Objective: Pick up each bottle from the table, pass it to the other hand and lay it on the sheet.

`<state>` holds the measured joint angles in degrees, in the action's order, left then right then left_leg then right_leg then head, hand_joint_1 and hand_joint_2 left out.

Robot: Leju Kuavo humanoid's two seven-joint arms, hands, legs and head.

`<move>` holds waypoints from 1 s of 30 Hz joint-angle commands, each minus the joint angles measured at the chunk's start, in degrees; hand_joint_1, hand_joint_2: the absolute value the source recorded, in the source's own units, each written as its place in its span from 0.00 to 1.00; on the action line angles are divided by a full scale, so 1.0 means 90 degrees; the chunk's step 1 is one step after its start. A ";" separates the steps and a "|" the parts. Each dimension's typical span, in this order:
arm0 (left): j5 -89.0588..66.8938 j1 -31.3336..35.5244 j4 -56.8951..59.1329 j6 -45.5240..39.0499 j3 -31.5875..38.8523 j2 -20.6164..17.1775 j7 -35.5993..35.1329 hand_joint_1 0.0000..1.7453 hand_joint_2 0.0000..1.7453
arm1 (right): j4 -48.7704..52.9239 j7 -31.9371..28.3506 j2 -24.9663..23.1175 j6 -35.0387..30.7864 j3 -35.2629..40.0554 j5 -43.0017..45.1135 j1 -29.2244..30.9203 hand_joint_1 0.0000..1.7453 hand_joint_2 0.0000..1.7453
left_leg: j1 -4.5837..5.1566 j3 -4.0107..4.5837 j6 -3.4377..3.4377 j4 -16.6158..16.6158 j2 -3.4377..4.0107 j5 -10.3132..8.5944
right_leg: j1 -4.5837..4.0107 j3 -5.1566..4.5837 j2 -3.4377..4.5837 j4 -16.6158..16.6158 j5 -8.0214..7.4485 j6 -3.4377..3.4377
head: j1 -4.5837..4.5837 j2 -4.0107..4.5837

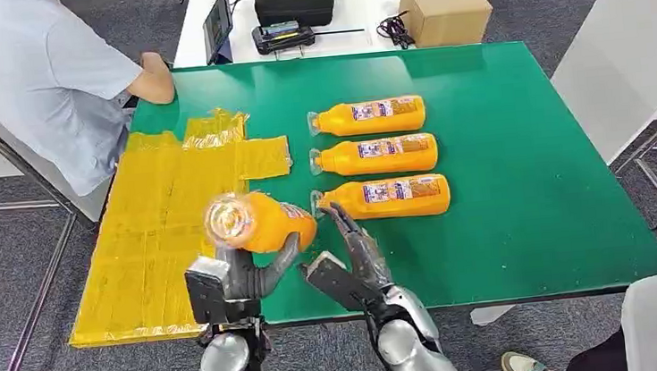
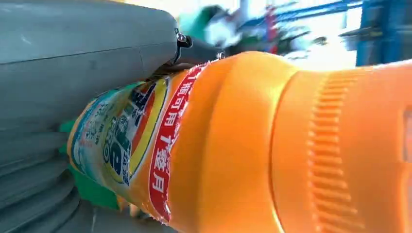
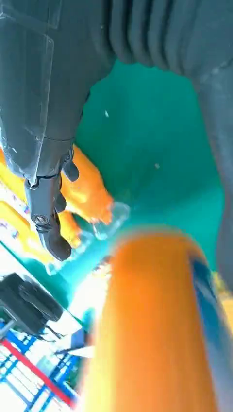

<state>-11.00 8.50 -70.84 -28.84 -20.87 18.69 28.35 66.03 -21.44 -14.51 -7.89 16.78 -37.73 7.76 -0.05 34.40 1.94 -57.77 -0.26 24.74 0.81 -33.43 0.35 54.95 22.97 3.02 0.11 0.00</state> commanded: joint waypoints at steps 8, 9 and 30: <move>-0.5790 -0.0400 -0.1865 0.0416 0.1648 -0.0417 -0.1943 1.00 1.00 | 0.1998 -0.0269 0.0329 -0.0189 -0.0886 -0.0474 -0.1064 0.00 1.00 | -0.0005 -0.0029 -0.0017 -0.0005 0.0011 0.0020 | -0.0007 0.0021 0.0002 0.0010 0.0019 -0.0020 | 0.0000 0.0000; -0.5914 -0.0378 -0.1873 0.0456 0.1703 -0.0477 -0.1967 1.00 1.00 | 0.2094 -0.0285 0.0318 -0.0175 -0.0911 -0.0460 -0.1107 0.00 1.00 | -0.0005 -0.0007 -0.0010 -0.0003 0.0008 0.0009 | -0.0006 0.0002 0.0001 0.0004 0.0008 -0.0011 | 0.0000 0.0000; -0.8778 0.1471 0.2072 0.1257 0.0292 -0.1700 -0.4380 1.00 1.00 | 0.1476 -0.0684 0.0114 0.0176 -0.1172 0.0108 -0.0944 0.00 1.00 | -0.0002 -0.0023 -0.0011 0.0014 -0.0017 -0.0006 | -0.0003 0.0021 -0.0023 -0.0007 0.0004 -0.0013 | 0.0000 0.0000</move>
<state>-89.85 10.11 -74.96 -17.88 -7.61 11.21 -4.55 83.80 -26.86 -12.96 -7.37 8.30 -37.42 -3.26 -0.06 34.42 1.94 -57.77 -0.22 24.73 0.80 -33.50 0.36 54.95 22.97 3.02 0.11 0.00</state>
